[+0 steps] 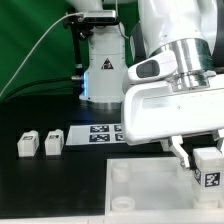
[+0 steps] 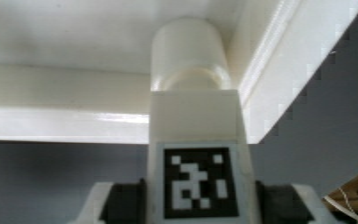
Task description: Assemble one leg
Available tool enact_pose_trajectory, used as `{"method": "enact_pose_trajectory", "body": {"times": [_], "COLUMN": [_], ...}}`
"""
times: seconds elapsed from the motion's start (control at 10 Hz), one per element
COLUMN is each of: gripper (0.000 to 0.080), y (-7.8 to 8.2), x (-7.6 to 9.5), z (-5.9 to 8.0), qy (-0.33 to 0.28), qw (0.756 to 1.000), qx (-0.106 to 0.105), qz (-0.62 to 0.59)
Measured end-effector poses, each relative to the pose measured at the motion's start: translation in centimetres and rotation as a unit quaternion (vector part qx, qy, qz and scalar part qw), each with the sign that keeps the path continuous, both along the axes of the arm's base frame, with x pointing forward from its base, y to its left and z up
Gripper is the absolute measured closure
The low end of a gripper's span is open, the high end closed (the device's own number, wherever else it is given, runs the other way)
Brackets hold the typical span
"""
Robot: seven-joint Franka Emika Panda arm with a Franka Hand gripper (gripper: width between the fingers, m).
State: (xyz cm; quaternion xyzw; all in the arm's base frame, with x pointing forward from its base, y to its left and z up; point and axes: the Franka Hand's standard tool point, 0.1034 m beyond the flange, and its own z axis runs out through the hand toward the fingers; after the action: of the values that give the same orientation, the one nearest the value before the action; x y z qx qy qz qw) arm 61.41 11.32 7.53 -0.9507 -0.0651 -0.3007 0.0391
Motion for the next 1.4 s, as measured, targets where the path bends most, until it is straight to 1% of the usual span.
{"method": "enact_pose_trajectory", "body": {"times": [0.3,0.4,0.5,0.6,0.7,0.8,1.3,1.4], "gripper": [0.0508,0.0415,0.0236,0.0177,0.0177,0.0155,0.0150,0.0150], "y": [0.01,0.01,0.00,0.00,0.00,0.00,-0.06,-0.02], "x": [-0.08,-0.13,-0.13,-0.14,-0.15,-0.15,-0.13,0.08], "z": [-0.17,-0.24,-0.24,-0.28,-0.29,-0.30,-0.27,0.13], "qy": [0.010,0.012,0.012,0.012,0.012,0.012,0.014,0.044], "qw": [1.000,1.000,1.000,1.000,1.000,1.000,1.000,0.999], "qx": [0.000,0.000,-0.001,-0.001,-0.001,-0.001,-0.001,-0.001], "qz": [0.001,0.001,0.001,0.001,0.001,0.001,0.001,0.003]}}
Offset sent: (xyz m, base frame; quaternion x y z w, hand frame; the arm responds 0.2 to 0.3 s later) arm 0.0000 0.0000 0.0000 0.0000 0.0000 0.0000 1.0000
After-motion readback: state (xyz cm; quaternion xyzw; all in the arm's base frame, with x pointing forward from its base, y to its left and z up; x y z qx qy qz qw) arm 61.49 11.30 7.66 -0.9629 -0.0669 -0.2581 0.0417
